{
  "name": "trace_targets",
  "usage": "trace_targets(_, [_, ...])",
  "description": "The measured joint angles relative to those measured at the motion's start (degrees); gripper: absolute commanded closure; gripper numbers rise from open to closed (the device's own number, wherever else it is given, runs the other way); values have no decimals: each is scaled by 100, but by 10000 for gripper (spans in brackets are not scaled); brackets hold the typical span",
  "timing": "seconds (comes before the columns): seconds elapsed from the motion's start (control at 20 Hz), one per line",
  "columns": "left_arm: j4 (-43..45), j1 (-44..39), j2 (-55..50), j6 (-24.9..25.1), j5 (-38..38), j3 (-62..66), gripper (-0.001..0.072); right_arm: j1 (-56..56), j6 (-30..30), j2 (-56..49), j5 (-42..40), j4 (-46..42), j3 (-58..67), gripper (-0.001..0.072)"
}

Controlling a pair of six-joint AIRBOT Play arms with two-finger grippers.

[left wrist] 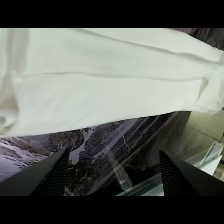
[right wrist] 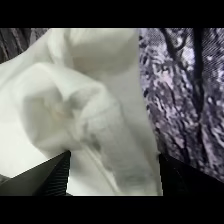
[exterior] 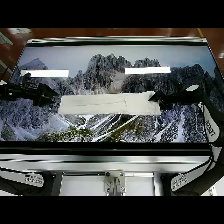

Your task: Fold the shirts.

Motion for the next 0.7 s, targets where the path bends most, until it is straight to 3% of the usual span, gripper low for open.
trace_targets(0.1, [-101,-234,13,0,44,0,65,92,61,-118,28,7,-13,649])
trace_targets(0.15, [-160,-369,15,0,131,0,82,98,101,-138,68,33,-13,652])
trace_targets(0.2, [-199,-509,15,-2,225,0,234,101,87,-129,87,111,-13,652])
trace_targets(0.3, [-258,-855,13,-4,533,0,632,101,26,4,201,299,-13,652])
trace_targets(0.35, [-269,-1040,13,-4,706,0,666,90,0,146,216,398,-11,652])
trace_targets(0.7, [-540,-2931,-470,-11,2258,2,668,138,262,1606,846,472,-11,652])
